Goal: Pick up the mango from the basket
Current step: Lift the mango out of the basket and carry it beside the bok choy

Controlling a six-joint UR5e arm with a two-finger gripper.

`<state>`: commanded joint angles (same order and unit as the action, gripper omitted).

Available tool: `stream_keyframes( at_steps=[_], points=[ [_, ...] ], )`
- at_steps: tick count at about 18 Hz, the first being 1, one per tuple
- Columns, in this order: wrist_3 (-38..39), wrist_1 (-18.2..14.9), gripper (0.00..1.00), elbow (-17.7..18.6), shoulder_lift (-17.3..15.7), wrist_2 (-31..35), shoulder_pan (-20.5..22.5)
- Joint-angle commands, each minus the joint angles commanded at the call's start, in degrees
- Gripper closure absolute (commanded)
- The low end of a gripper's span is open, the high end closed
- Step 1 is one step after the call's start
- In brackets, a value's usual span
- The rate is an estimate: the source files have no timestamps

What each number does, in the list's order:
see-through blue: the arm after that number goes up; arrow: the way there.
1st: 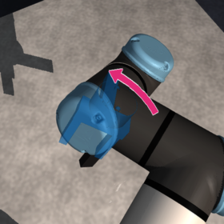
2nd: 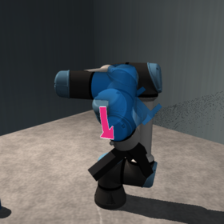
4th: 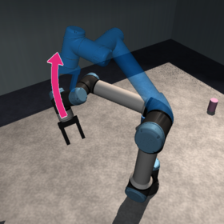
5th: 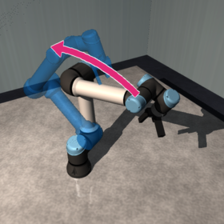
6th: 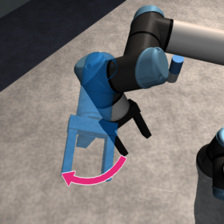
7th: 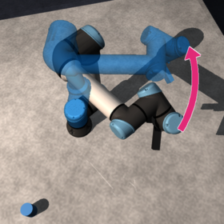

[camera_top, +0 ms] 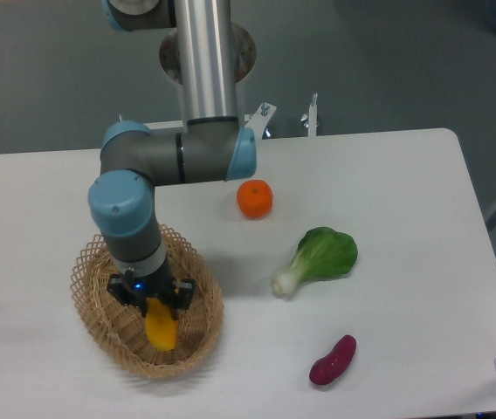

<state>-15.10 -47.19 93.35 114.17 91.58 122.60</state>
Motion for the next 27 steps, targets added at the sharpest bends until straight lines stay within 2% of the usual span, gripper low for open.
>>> stream_keyframes(
  at_steps=[2, 4, 9, 16, 19, 23, 27],
  points=[
    [-2.12, -0.44, 0.58, -0.97, -1.40, 0.00, 2.80],
    [-4.13, -2.63, 0.58, -1.32, -2.81, 0.00, 5.44],
    [-16.78, -7.11, 0.58, -1.24, -6.15, -0.44, 12.74],
    [-34.53, -11.60, 0.58, -1.15, -6.86, -0.70, 23.90],
    [-41.74, -11.78, 0.58, -1.24, -7.47, -0.79, 27.94],
    [-47.46, -11.61, 0.58, -1.59, -7.12, -1.67, 31.29],
    [-48.53, -11.61, 0.58, -2.55, -6.51, -1.93, 32.61]
  ],
)
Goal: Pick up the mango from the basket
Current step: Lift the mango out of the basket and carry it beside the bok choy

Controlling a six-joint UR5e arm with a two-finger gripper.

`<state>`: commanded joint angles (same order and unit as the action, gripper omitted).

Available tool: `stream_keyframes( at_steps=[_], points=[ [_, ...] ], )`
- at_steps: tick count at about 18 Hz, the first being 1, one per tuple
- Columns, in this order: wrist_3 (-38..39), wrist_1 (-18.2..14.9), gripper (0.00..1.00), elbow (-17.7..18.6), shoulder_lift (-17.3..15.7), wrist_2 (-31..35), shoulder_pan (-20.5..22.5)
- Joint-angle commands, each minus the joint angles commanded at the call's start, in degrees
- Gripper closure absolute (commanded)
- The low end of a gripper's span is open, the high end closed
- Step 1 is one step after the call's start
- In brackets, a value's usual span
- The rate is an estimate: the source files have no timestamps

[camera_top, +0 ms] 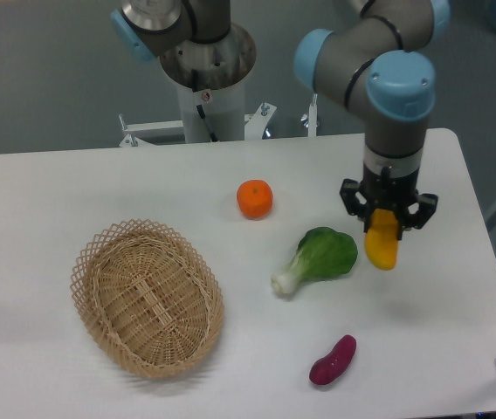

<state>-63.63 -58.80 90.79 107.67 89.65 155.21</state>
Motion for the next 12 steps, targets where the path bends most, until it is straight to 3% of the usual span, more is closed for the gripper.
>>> stream_keyframes(
  at_steps=[12],
  points=[
    [-1.41, 0.44, 0.59, -0.09, 0.26, -0.97, 0.44]
  ],
)
